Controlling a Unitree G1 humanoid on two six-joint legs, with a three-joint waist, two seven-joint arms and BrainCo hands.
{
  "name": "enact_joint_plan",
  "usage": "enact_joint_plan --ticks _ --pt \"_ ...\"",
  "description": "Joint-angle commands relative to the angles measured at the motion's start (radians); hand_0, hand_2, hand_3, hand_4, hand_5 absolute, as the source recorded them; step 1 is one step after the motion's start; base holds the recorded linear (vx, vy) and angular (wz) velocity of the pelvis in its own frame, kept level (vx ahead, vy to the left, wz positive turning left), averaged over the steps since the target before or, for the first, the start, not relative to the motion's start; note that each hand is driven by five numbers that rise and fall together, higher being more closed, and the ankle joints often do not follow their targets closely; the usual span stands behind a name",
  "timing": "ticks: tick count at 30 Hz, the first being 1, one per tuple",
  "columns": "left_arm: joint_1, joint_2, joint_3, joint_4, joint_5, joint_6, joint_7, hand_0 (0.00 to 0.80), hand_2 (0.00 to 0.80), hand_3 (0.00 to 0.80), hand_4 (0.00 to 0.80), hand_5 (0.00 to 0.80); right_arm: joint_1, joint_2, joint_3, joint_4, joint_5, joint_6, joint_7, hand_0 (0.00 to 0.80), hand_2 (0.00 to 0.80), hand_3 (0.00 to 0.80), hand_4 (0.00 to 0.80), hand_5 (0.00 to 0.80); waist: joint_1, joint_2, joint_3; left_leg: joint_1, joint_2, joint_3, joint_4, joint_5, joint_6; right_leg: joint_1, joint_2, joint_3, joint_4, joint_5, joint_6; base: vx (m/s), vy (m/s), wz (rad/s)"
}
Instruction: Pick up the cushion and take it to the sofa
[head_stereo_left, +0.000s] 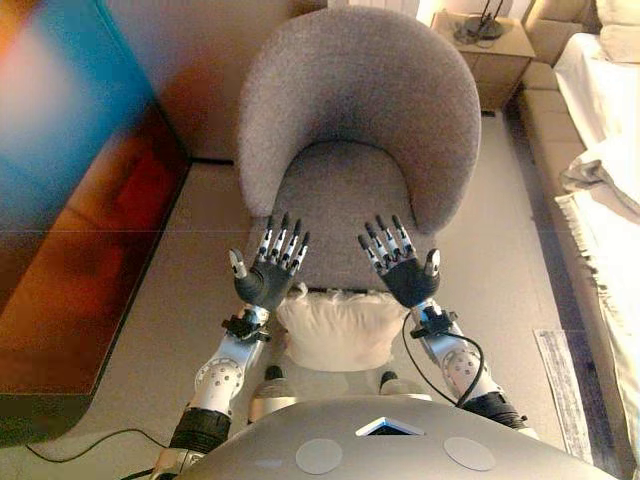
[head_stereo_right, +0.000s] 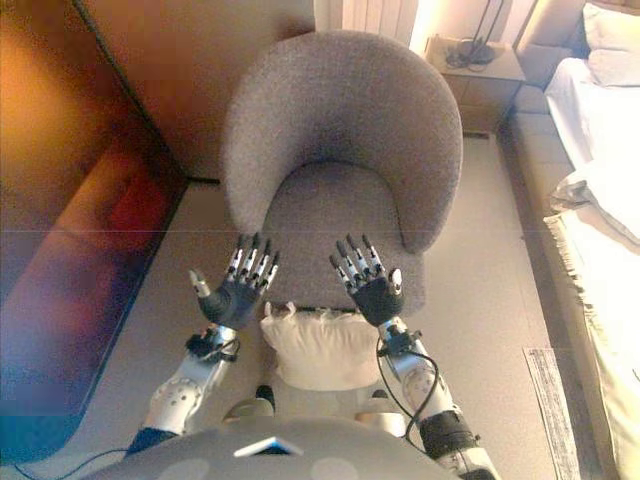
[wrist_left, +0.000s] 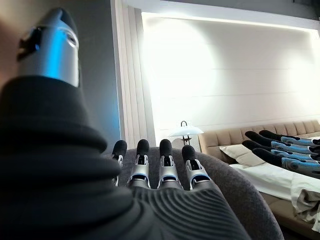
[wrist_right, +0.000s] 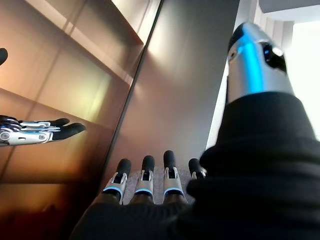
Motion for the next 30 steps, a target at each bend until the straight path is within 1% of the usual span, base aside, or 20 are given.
enact_joint_plan --ticks 1,5,8,9,10,11,12,13,14,16,17,18,19,20,22,23,25,26,27,30 --pt "-0.059 -0.005 0.024 0.011 0.004 -0.004 -0.041 0.000 0.000 0.000 0.000 0.000 -0.048 0.034 -0.022 -0.051 0.006 -0.016 0.037 0.000 0.000 0.000 0.000 0.000 0.005 -0.014 0.030 0.004 0.009 -0.001 0.015 -0.008 0.046 -0.043 -0.013 -0.039 0.009 0.073 -0.025 0.000 0.000 0.00" --pt "-0.059 -0.001 0.030 0.010 0.020 -0.005 -0.006 0.000 0.000 0.000 0.000 0.000 -0.047 0.036 -0.018 -0.057 -0.006 -0.009 0.020 0.000 0.000 0.000 0.000 0.000 0.004 -0.014 0.031 0.009 0.005 0.000 0.013 -0.011 0.049 -0.039 -0.011 -0.034 0.006 0.072 -0.026 0.008 0.001 0.00" --pt "-0.054 0.018 0.028 0.010 0.136 -0.084 0.033 0.000 0.000 0.000 0.000 0.000 -0.041 0.022 -0.005 -0.060 -0.050 -0.040 -0.008 0.000 0.000 0.000 0.000 0.000 0.002 -0.012 0.033 0.010 0.004 -0.001 0.014 -0.013 0.049 -0.041 -0.011 -0.032 0.008 0.072 -0.026 0.000 0.000 0.00" --pt "-0.051 0.052 0.022 0.008 0.343 -0.231 0.139 0.000 0.000 0.000 0.000 0.000 -0.040 -0.002 0.006 -0.049 -0.192 -0.123 -0.092 0.000 0.000 0.000 0.000 0.000 0.003 -0.010 0.038 0.009 0.004 -0.002 0.017 -0.013 0.048 -0.042 -0.012 -0.032 0.011 0.071 -0.026 0.000 0.000 0.00" --pt "-0.061 0.091 0.014 0.008 0.549 -0.333 0.260 0.000 0.000 0.000 0.000 0.000 -0.051 -0.032 0.015 -0.030 -0.340 -0.202 -0.208 0.000 0.000 0.000 0.000 0.000 0.004 -0.009 0.043 0.008 0.002 -0.006 0.019 -0.012 0.047 -0.043 -0.012 -0.030 0.013 0.072 -0.026 0.000 0.000 0.00" --pt "-0.071 0.118 0.012 0.008 0.779 -0.394 0.439 0.000 0.000 0.000 0.000 0.000 -0.065 -0.053 0.018 -0.012 -0.474 -0.246 -0.313 0.000 0.000 0.000 0.000 0.000 0.005 -0.009 0.046 0.005 0.000 -0.009 0.020 -0.010 0.047 -0.045 -0.011 -0.029 0.013 0.073 -0.025 0.000 0.000 0.00" --pt "-0.101 0.171 0.021 0.020 0.955 -0.401 0.551 0.000 0.000 0.000 0.000 0.000 -0.080 -0.087 0.021 -0.014 -0.581 -0.268 -0.394 0.000 0.000 0.000 0.000 0.000 0.004 -0.009 0.052 0.004 -0.003 -0.016 0.019 -0.007 0.048 -0.046 -0.011 -0.027 0.014 0.074 -0.026 0.000 0.000 0.00" --pt "-0.118 0.196 0.031 0.026 0.998 -0.384 0.579 0.000 0.000 0.000 0.000 0.000 -0.083 -0.106 0.021 -0.021 -0.631 -0.275 -0.437 0.000 0.000 0.000 0.000 0.000 0.003 -0.009 0.056 0.003 -0.005 -0.020 0.019 -0.006 0.049 -0.047 -0.011 -0.026 0.014 0.074 -0.026 -0.014 0.015 -0.03" --pt "-0.127 0.214 0.044 0.034 1.008 -0.354 0.599 0.000 0.000 0.000 0.000 0.000 -0.082 -0.130 0.016 -0.022 -0.658 -0.281 -0.465 0.000 0.000 0.000 0.000 0.000 0.002 -0.011 0.056 0.001 -0.007 -0.021 0.020 -0.006 0.050 -0.048 -0.011 -0.025 0.014 0.073 -0.027 -0.004 0.011 -0.03" --pt "-0.134 0.217 0.057 0.071 1.016 -0.334 0.635 0.000 0.000 0.000 0.000 0.000 -0.080 -0.143 0.002 0.001 -0.714 -0.287 -0.518 0.000 0.000 0.000 0.000 0.000 0.000 -0.015 0.058 0.002 -0.009 -0.021 0.021 -0.009 0.051 -0.047 -0.013 -0.023 0.014 0.073 -0.027 0.025 -0.001 0.00" --pt "-0.136 0.213 0.057 0.089 1.022 -0.326 0.646 0.000 0.000 0.000 0.000 0.000 -0.082 -0.141 -0.002 0.019 -0.775 -0.288 -0.565 0.000 0.000 0.000 0.000 0.000 0.000 -0.016 0.060 0.004 -0.009 -0.021 0.022 -0.010 0.051 -0.044 -0.015 -0.023 0.015 0.073 -0.027 0.088 -0.016 -0.01" --pt "-0.133 0.201 0.054 0.130 1.035 -0.331 0.656 0.000 0.000 0.000 0.000 0.000 -0.092 -0.141 -0.005 0.075 -0.872 -0.291 -0.639 0.000 0.000 0.000 0.000 0.000 0.003 -0.019 0.060 0.007 -0.010 -0.024 0.024 -0.014 0.051 -0.040 -0.017 -0.022 0.016 0.073 -0.025 0.108 -0.025 0.00" --pt "-0.129 0.185 0.048 0.170 1.051 -0.339 0.665 0.000 0.000 0.000 0.000 0.000 -0.102 -0.138 -0.004 0.127 -0.943 -0.269 -0.708 0.000 0.000 0.000 0.000 0.000 0.005 -0.022 0.062 0.010 -0.010 -0.027 0.026 -0.016 0.051 -0.036 -0.022 -0.021 0.019 0.073 -0.023 0.120 -0.023 -0.01" --pt "-0.126 0.170 0.044 0.200 1.071 -0.332 0.679 0.000 0.000 0.000 0.000 0.000 -0.111 -0.136 -0.003 0.161 -0.977 -0.252 -0.754 0.000 0.000 0.000 0.000 0.000 0.006 -0.023 0.065 0.014 -0.009 -0.029 0.028 -0.018 0.052 -0.032 -0.025 -0.019 0.025 0.072 -0.021 0.112 -0.010 -0.01" --pt "-0.110 0.161 0.033 0.267 1.113 -0.364 0.698 0.000 0.000 0.000 0.000 0.000 -0.112 -0.134 0.006 0.164 -0.967 -0.216 -0.764 0.000 0.000 0.000 0.000 0.000 0.003 -0.027 0.086 0.004 -0.004 -0.033 0.068 -0.028 0.057 -0.048 -0.031 -0.006 0.080 0.055 -0.022 0.079 0.001 -0.01" --pt "-0.111 0.164 0.028 0.291 1.112 -0.378 0.699 0.000 0.000 0.000 0.000 0.000 -0.109 -0.134 0.010 0.167 -0.967 -0.218 -0.766 0.000 0.000 0.000 0.000 0.000 0.001 -0.029 0.095 -0.010 -0.002 -0.035 0.093 -0.032 0.057 -0.060 -0.032 0.001 0.099 0.051 -0.025 0.000 0.000 0.00" --pt "-0.135 0.166 0.016 0.343 1.092 -0.405 0.701 0.000 0.000 0.000 0.000 0.000 -0.114 -0.137 0.016 0.190 -0.957 -0.235 -0.766 0.000 0.000 0.000 0.000 0.000 -0.001 -0.028 0.125 -0.065 0.000 -0.045 0.154 -0.041 0.053 -0.098 -0.039 0.009 0.123 0.048 -0.030 -0.040 0.002 -0.07" --pt "-0.149 0.165 0.010 0.352 1.087 -0.408 0.707 0.000 0.000 0.000 0.000 0.000 -0.122 -0.138 0.018 0.200 -0.945 -0.232 -0.769 0.000 0.000 0.000 0.000 0.000 0.000 -0.027 0.134 -0.086 0.000 -0.049 0.169 -0.043 0.051 -0.112 -0.042 0.009 0.127 0.048 -0.031 -0.150 0.032 -0.12" --pt "-0.180 0.163 -0.003 0.364 1.074 -0.418 0.722 0.000 0.000 0.000 0.000 0.000 -0.149 -0.143 0.020 0.229 -0.943 -0.251 -0.781 0.000 0.000 0.000 0.000 0.000 0.003 -0.021 0.158 -0.124 0.000 -0.051 0.189 -0.042 0.046 -0.142 -0.047 0.008 0.133 0.051 -0.031 -0.272 0.042 -0.09" --pt "-0.277 0.154 -0.037 0.404 1.055 -0.438 0.770 0.000 0.000 0.000 0.000 0.000 -0.246 -0.167 0.036 0.302 -0.967 -0.288 -0.854 0.000 0.000 0.000 0.000 0.000 0.005 -0.004 0.237 -0.208 0.002 -0.055 0.216 -0.031 0.038 -0.219 -0.058 0.006 0.163 0.053 -0.029 -0.324 0.040 -0.03"
